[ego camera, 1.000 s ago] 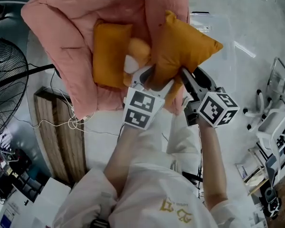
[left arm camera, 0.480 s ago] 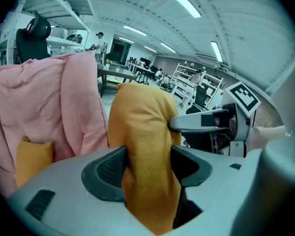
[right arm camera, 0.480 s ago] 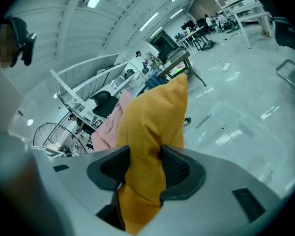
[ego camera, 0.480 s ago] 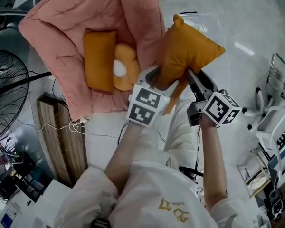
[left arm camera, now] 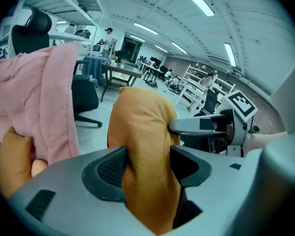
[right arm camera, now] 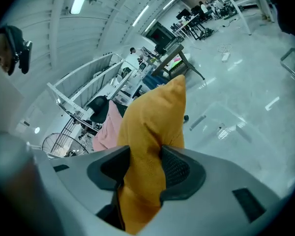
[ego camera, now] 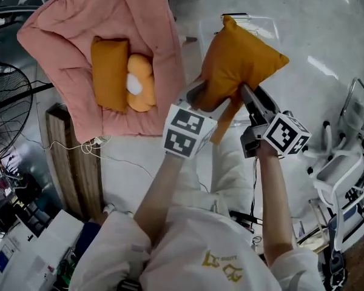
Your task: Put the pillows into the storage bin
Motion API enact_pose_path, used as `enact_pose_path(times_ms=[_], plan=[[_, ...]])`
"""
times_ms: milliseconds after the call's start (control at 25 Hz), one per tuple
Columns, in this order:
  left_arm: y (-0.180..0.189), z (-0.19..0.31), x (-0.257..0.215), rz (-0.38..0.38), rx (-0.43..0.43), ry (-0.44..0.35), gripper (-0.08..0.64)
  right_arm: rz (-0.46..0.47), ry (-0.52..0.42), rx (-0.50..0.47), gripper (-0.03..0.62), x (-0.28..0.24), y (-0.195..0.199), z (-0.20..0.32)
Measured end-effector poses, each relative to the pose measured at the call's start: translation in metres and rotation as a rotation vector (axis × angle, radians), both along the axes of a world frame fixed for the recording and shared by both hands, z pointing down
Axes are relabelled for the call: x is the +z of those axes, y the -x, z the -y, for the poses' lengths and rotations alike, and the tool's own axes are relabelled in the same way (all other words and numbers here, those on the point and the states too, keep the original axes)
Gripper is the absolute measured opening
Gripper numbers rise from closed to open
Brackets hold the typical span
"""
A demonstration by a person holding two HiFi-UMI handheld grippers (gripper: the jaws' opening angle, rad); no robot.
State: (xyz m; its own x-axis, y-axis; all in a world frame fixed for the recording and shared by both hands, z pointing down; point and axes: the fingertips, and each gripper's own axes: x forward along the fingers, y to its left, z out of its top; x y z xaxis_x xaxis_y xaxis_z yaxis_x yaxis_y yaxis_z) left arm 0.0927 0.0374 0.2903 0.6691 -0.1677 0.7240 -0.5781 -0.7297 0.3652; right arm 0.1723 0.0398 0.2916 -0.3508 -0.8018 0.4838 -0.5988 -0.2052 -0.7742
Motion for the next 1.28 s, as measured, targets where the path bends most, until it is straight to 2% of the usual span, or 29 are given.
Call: enact_pose_path(times_ms=[160, 400, 760, 960, 1280], plan=[[-0.039, -0.014, 0.037, 0.000, -0.032, 0.081, 0.291, -0.008, 0.039, -0.012, 0.213, 0.034, -0.041, -0.011], [-0.072, -0.028, 0.095, -0.007, -0.063, 0.114, 0.290, 0.014, 0.101, -0.031, 0.213, 0.094, -0.073, -0.025], [-0.084, -0.042, 0.216, 0.027, -0.110, 0.209, 0.287, -0.008, 0.181, -0.114, 0.213, 0.213, -0.085, -0.033], [-0.087, -0.050, 0.281, 0.050, -0.147, 0.229, 0.288, -0.031, 0.201, -0.186, 0.213, 0.276, -0.088, -0.034], [-0.078, -0.052, 0.342, 0.088, -0.199, 0.263, 0.288, -0.044, 0.215, -0.264, 0.215, 0.337, -0.078, -0.030]])
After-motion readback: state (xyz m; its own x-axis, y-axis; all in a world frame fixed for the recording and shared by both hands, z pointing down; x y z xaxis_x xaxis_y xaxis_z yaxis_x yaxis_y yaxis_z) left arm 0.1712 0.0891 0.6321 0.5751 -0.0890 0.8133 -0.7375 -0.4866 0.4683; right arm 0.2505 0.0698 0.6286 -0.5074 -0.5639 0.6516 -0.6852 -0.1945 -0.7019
